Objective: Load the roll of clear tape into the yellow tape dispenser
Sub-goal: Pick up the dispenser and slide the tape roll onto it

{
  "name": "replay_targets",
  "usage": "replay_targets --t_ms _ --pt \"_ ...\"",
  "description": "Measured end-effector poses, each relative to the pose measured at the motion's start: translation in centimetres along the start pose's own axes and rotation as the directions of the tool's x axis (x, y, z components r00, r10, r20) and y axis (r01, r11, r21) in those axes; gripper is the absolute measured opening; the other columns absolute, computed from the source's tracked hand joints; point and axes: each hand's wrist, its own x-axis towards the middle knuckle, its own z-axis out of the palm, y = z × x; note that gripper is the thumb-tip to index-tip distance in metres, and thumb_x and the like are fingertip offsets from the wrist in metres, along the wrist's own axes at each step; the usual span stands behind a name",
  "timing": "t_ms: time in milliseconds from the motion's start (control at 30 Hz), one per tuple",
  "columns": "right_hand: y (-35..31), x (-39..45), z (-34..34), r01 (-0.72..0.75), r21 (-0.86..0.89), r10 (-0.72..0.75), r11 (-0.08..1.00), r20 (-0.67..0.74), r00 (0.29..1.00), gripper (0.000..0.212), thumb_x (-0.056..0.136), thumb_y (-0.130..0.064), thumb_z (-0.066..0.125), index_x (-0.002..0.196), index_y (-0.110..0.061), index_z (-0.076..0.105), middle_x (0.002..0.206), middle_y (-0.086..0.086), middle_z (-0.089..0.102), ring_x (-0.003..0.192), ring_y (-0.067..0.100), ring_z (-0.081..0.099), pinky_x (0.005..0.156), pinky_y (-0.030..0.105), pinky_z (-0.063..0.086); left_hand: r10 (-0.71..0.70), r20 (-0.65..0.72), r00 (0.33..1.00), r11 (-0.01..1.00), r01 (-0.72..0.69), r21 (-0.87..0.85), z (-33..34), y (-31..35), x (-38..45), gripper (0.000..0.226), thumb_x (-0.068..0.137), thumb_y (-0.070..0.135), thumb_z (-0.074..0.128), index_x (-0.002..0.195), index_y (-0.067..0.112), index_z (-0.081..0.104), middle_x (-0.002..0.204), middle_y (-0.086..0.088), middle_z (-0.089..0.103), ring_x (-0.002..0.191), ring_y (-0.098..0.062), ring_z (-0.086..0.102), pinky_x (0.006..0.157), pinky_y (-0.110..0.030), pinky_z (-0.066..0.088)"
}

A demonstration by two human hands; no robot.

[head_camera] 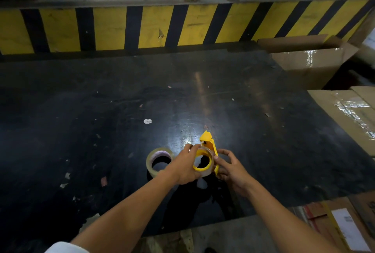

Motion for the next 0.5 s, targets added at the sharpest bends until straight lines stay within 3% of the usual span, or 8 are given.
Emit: replay_targets --t_ms 133,267,367,433,500 --pt "0.0 -0.5 -0.3 -0.006 0.098 0.006 0.995 -0.006 1.0 0.039 0.091 -0.026 0.068 0.127 -0.02 0.053 0.082 0.008 0.075 0.062 0.019 0.068 0.051 0.025 0.049 -0.034 -0.061 0.998 0.99 0.025 -0.141 -1.4 0.0 -0.3 0.097 0.07 0.036 0.085 0.15 0.023 0.031 0.141 -0.001 0.038 0.126 -0.026 0.051 0.103 -0.038 0.048" --pt "0.0 -0.6 0.0 0.025 0.101 -0.018 0.995 -0.073 0.997 0.035 0.095 -0.018 0.062 0.129 -0.02 0.053 0.06 0.0 0.07 0.045 0.009 0.062 0.041 0.02 0.046 -0.093 -0.237 0.967 0.952 0.017 -0.305 -2.9 0.6 -1.1 0.088 0.072 0.033 0.087 0.146 0.023 0.039 0.139 0.001 0.044 0.13 -0.021 0.044 0.105 -0.035 0.044" --pt "-0.3 -0.1 0.4 0.064 0.075 -0.052 0.995 -0.152 0.987 0.04 0.093 -0.019 0.065 0.132 -0.024 0.056 0.098 0.012 0.075 0.071 0.02 0.07 0.054 0.029 0.053 -0.238 -0.424 0.874 0.921 0.065 -0.383 -4.0 -0.5 -1.6 0.091 0.073 0.031 0.087 0.148 0.021 0.037 0.141 -0.005 0.039 0.123 -0.019 0.047 0.1 -0.032 0.043" --pt "-0.6 0.1 0.8 0.076 0.07 -0.063 0.995 -0.168 0.984 0.039 0.093 -0.017 0.065 0.13 -0.025 0.057 0.103 0.015 0.072 0.066 0.017 0.068 0.048 0.026 0.052 -0.333 -0.496 0.802 0.919 0.158 -0.361 -4.7 -2.5 -2.2 0.096 0.074 0.036 0.085 0.152 0.02 0.031 0.143 -0.008 0.035 0.125 -0.025 0.047 0.102 -0.039 0.048" --pt "-0.9 0.4 1.3 0.088 0.053 -0.078 0.995 -0.165 0.983 0.039 0.093 -0.016 0.065 0.13 -0.025 0.056 0.101 0.016 0.072 0.063 0.016 0.068 0.044 0.023 0.051 -0.459 -0.515 0.724 0.887 0.34 -0.313 -5.2 -5.0 -3.3 0.1 0.078 0.039 0.082 0.155 0.018 0.022 0.147 -0.014 0.032 0.131 -0.033 0.043 0.104 -0.047 0.048"
